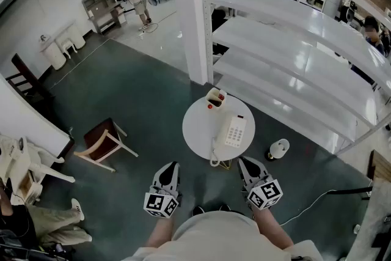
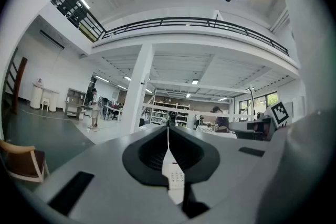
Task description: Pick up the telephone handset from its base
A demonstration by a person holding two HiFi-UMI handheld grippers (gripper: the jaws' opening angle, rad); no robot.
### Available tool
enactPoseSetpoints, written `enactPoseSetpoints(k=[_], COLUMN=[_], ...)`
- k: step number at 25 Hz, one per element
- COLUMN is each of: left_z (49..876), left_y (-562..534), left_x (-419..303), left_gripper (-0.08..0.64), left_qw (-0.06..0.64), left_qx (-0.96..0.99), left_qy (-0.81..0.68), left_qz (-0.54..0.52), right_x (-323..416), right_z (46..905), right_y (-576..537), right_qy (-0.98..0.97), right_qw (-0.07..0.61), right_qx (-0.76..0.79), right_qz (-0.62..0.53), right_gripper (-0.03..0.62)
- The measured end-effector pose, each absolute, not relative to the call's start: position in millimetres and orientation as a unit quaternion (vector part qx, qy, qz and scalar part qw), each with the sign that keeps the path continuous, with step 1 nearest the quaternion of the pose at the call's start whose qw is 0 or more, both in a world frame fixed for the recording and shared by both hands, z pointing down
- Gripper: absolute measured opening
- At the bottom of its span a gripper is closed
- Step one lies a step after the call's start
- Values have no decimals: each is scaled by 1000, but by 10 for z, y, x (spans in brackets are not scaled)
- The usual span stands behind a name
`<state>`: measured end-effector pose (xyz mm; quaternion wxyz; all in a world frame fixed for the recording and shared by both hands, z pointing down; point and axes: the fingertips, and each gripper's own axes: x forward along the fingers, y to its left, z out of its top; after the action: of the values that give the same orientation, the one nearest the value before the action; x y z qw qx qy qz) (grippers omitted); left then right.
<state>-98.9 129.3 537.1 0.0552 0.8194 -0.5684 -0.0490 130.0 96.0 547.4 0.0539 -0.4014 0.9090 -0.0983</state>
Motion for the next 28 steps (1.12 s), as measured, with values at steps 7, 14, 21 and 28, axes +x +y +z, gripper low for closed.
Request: enactPoseSetpoints(k=[7, 14, 21, 28], left_z=[5400, 5375, 5357, 5349], left_y=[1287, 1278, 1319, 1391], left_x=[-978, -901, -802, -646], left_gripper=[21, 21, 21, 21], left_qw=[55, 51, 51, 47], left_qx=[819, 817, 812, 801], left_qy=[-569, -572, -580, -595], left_qz=[-46, -43, -40, -39], right_x=[1284, 1341, 1442, 1568], right_z=[5483, 5466, 5455, 5473], right_y=[945, 923, 919, 909], right_qy=[913, 914, 915, 924], right_qw=[55, 57, 59, 58], right_qx=[-394, -391, -386, -365], right_qz=[-94, -97, -99, -97], right_gripper=[6, 6, 8, 8])
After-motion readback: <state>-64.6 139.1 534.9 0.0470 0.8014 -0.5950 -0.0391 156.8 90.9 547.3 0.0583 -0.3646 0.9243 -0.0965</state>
